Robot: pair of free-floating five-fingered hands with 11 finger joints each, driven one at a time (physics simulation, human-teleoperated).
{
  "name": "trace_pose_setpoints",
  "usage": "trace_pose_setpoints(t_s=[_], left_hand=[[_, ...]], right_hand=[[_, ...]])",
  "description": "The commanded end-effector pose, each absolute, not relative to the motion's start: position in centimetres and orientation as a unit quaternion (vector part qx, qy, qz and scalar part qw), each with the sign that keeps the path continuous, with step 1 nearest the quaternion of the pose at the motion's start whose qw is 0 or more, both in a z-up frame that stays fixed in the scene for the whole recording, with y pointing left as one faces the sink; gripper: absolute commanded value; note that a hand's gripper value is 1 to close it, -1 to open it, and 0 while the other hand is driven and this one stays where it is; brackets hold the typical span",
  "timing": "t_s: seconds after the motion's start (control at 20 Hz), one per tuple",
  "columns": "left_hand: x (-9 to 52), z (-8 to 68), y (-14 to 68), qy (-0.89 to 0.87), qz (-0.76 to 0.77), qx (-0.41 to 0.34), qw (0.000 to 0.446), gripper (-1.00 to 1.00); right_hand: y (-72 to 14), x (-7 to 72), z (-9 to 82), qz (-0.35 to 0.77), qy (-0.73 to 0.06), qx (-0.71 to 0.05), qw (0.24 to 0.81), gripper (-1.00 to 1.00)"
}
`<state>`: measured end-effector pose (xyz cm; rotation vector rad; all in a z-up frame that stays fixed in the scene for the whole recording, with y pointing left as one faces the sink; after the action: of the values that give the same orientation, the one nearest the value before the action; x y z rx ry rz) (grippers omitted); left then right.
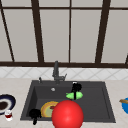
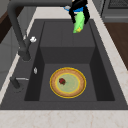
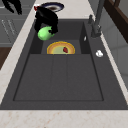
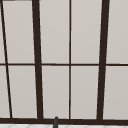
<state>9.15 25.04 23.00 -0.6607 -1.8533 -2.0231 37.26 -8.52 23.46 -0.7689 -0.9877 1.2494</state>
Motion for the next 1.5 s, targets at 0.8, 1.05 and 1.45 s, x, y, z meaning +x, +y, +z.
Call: trace_pose_setpoints(t_s=[0.8, 1.05, 1.45], left_hand=[[9.2, 23.0, 25.0, -0.648, -0.708, -0.231, 0.159, 0.00], [9.2, 23.0, 25.0, -0.648, -0.708, -0.231, 0.159, 0.00], [9.2, 23.0, 25.0, -0.648, -0.708, -0.231, 0.159, 0.00]], right_hand=[[-22.1, 31.3, 29.0, 0.535, -0.434, -0.334, 0.643, 1.00], [-25.4, 29.8, 30.0, 0.535, -0.435, -0.333, 0.643, 1.00], [-31.0, 27.6, 31.5, 0.537, -0.438, -0.329, 0.642, 1.00]])
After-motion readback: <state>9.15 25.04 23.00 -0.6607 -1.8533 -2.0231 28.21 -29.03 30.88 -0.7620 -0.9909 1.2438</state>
